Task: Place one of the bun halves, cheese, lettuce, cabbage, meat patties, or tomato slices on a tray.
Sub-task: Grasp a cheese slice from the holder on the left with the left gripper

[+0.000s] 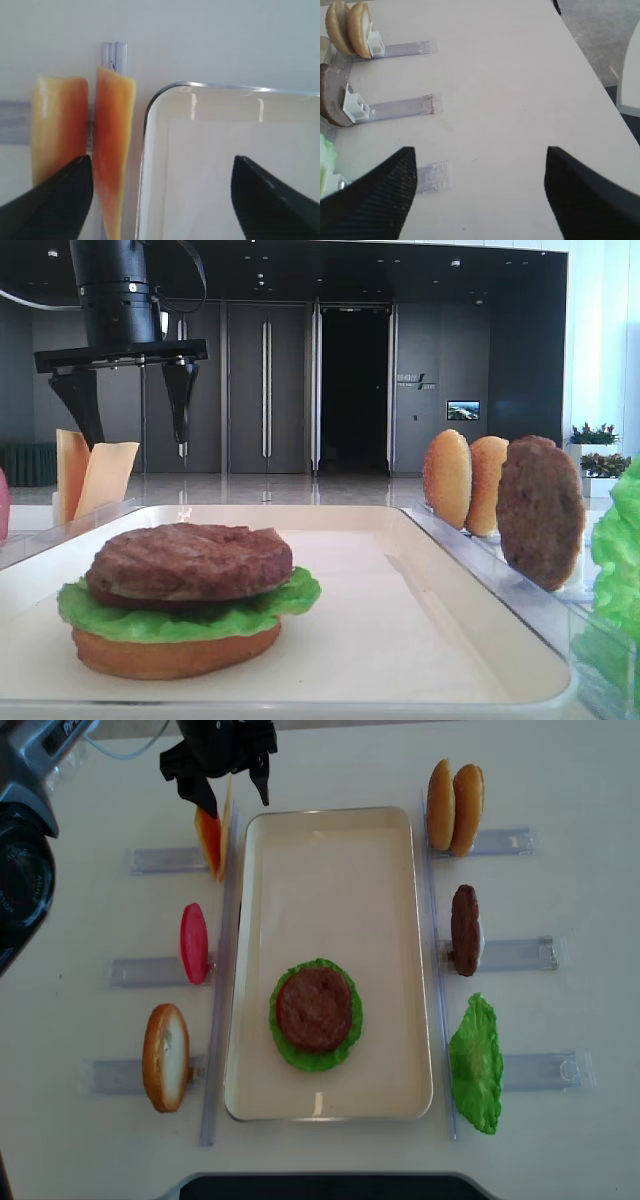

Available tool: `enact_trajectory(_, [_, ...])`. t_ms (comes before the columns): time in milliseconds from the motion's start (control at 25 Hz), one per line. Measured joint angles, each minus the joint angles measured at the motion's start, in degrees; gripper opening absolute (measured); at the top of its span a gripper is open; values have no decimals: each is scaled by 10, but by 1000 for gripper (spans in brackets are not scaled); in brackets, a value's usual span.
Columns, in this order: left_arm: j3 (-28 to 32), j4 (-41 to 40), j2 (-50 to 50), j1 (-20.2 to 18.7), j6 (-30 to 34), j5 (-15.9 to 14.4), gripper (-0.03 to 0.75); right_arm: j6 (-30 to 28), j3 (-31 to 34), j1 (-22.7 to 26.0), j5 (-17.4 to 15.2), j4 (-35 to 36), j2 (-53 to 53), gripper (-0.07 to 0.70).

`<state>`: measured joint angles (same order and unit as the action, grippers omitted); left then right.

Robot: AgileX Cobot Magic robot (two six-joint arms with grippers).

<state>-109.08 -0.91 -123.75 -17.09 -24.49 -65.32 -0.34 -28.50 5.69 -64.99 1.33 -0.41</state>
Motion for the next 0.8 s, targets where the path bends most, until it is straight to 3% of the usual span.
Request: enact_trajectory(800, [0, -17, -17, 0, 0, 3, 661, 0, 0, 0, 0, 0, 0, 535])
